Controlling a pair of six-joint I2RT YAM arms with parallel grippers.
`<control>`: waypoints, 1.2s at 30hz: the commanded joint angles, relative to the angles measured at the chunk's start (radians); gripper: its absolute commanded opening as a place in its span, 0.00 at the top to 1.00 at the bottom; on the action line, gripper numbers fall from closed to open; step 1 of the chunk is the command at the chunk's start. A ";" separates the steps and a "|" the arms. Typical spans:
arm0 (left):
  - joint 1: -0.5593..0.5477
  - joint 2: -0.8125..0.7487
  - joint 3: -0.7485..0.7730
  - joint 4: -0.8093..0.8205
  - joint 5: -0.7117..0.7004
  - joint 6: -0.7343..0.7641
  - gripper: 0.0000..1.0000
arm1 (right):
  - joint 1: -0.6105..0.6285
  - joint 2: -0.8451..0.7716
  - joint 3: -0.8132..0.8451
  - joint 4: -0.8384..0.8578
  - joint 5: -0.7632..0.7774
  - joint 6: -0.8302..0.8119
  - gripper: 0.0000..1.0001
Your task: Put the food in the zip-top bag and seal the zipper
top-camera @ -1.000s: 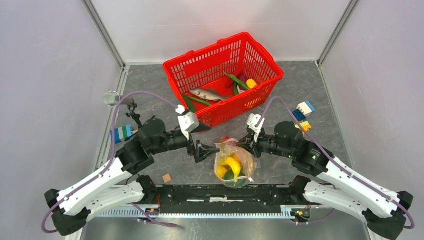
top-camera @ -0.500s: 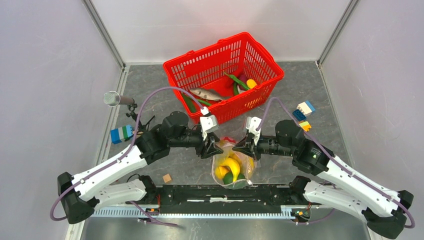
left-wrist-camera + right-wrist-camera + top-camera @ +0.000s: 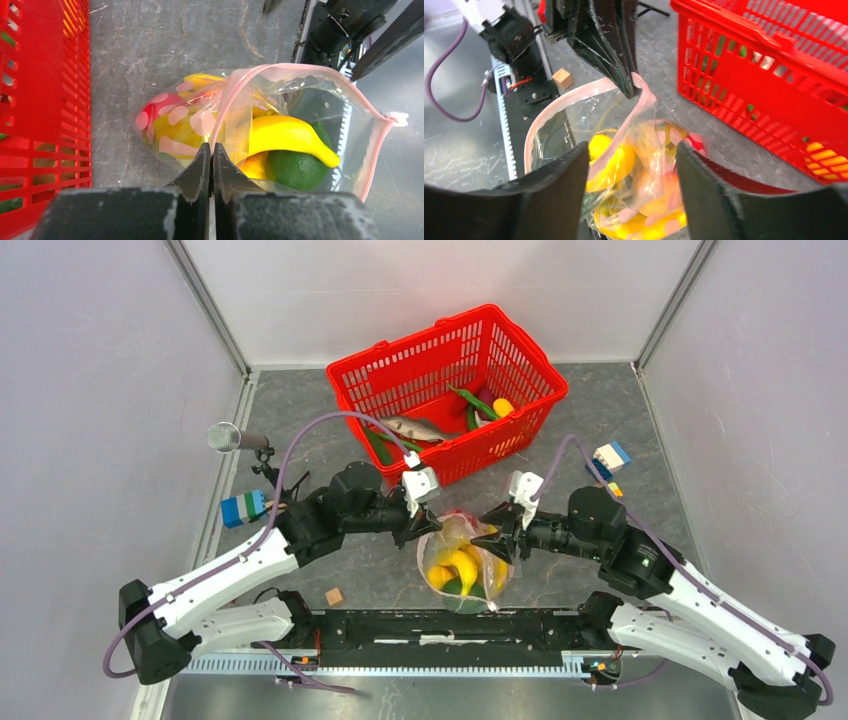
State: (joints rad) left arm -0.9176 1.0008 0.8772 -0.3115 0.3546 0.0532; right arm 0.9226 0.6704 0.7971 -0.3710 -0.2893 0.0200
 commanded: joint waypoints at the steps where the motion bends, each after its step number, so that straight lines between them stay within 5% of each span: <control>1: 0.002 0.003 0.055 0.009 -0.112 -0.042 0.98 | 0.003 -0.141 -0.042 -0.001 0.184 0.051 0.26; 8: 0.023 0.028 0.093 0.032 -0.248 -0.258 0.98 | 0.002 -0.309 -0.220 0.058 0.153 0.133 0.18; 14: 0.049 0.027 0.117 0.033 -0.217 -0.387 0.98 | 0.003 -0.357 -0.271 0.008 0.249 0.097 0.18; 21: 0.049 0.012 0.107 0.020 -0.244 -0.440 0.98 | 0.002 -0.332 -0.362 0.095 0.116 0.066 0.25; 28: 0.050 0.011 0.123 -0.004 -0.294 -0.433 0.98 | 0.022 -0.241 -0.321 0.062 0.210 0.019 0.30; 32: 0.051 0.018 0.131 -0.016 -0.321 -0.429 0.98 | 0.194 -0.160 -0.254 0.012 0.440 0.010 0.32; 36: 0.055 0.030 0.141 -0.032 -0.334 -0.429 0.98 | 0.504 -0.051 -0.223 0.010 0.749 0.049 0.30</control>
State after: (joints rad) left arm -0.8703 1.0317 0.9588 -0.3500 0.0566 -0.3447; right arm 1.1980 0.5419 0.5045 -0.3641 0.1303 0.0547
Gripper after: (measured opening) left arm 0.046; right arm 0.691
